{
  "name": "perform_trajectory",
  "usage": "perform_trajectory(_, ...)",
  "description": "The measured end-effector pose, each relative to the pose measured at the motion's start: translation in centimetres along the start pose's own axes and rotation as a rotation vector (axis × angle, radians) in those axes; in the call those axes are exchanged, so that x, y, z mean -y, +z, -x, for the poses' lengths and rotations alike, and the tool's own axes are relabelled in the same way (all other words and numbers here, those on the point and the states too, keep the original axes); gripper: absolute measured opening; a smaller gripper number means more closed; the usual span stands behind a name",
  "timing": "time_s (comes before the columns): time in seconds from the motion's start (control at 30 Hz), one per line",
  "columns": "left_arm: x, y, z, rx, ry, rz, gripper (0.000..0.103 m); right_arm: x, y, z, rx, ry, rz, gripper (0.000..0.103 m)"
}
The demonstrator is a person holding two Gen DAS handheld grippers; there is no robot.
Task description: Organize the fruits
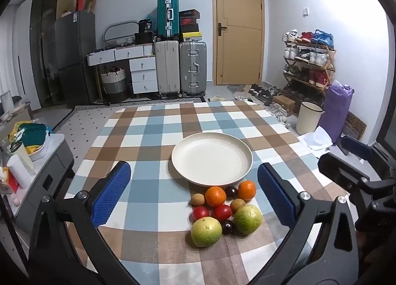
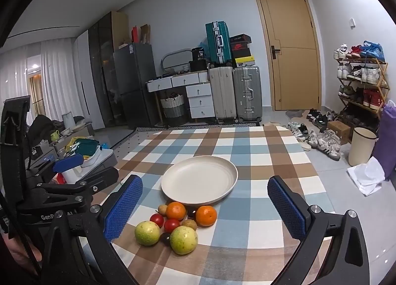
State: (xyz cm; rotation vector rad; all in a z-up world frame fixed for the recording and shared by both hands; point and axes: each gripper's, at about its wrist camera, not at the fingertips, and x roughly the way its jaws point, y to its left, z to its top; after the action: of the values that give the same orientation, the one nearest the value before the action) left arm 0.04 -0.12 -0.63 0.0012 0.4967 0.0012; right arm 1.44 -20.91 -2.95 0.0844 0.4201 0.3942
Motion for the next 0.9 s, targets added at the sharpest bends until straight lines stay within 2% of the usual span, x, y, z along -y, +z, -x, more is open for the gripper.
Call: perform_trajectory(0.9, 0.3, -0.2, 0.0, -0.008, 0.005, -0.002, 0.102, -0.9, -0.1, 0.7, 0.019, 0.022, 0.007, 0.103)
